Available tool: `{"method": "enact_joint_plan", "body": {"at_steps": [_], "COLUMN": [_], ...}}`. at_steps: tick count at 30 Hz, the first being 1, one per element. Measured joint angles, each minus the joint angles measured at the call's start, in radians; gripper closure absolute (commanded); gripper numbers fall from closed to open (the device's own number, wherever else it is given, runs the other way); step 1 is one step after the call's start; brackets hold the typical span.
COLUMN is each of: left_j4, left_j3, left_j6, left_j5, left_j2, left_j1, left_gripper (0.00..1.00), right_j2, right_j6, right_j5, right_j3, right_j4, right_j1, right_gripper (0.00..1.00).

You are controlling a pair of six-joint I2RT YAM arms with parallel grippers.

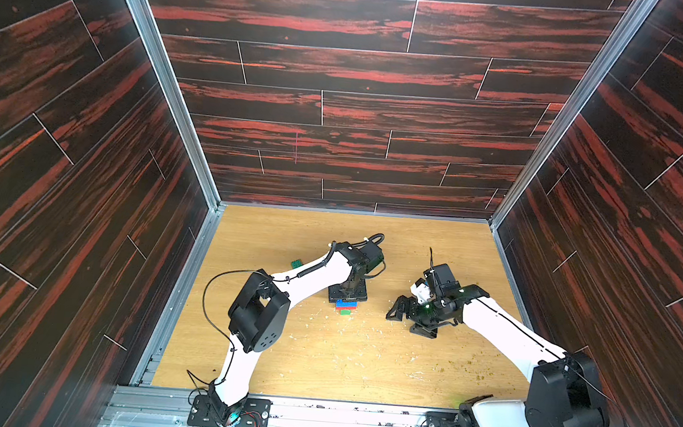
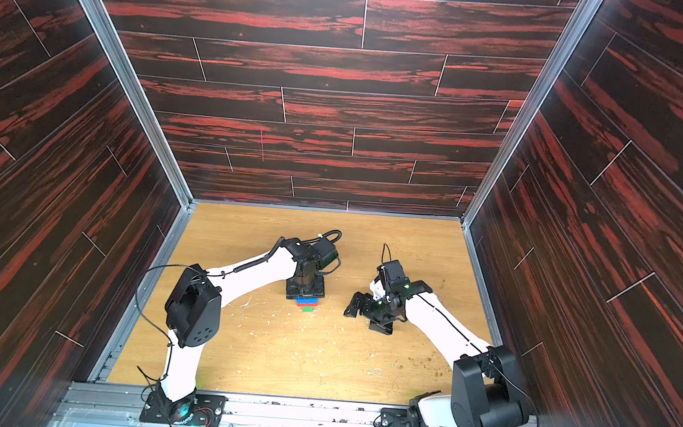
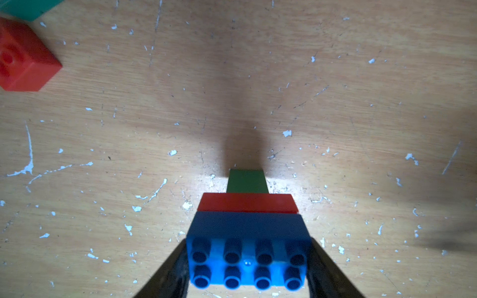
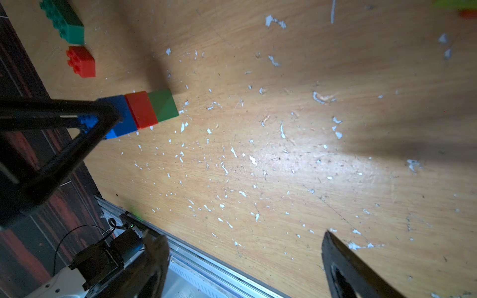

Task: Assemble a carrot with lego
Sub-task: Assemble the lego brick with the lego brick.

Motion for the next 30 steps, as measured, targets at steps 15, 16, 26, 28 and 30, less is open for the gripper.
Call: {"method": "enact_joint_plan", "body": {"at_steps": [15, 16, 26, 28, 30], "left_j4": [-0.018, -0.019, -0.018, -0.018, -0.018], "left_j3": [0.021, 0.021, 0.021, 0.021, 0.021], "left_j6": [0.019, 0.023, 0.037, 0.037, 0.037], "left_j5": [0.006, 0.01, 0.021, 0.021, 0.021], "left_j2": [0.02, 0.021, 0.023, 0.023, 0.022], "left_j1": [0.008, 0.008, 0.01, 0.01, 0.01], "left_gripper": [0.59, 0.59, 0.57, 0.54, 0.5], "right_j2": [0.001, 0.001, 0.002, 0.003, 0.003], "right_j6": [-0.013, -0.015, -0.018, -0.018, -0.018], "right_j5": [0.0, 0.0, 0.001, 0.001, 0.002], "right_j3": [0.008, 0.008, 0.01, 0.011, 0.011], "right_j4": [-0.007, -0.008, -0.013, -0.015, -0.016], "right_j1": [-0.003, -0.003, -0.003, -0.003, -0.003], "right_gripper": [0.07, 0.07, 0.07, 0.07, 0.07]}}
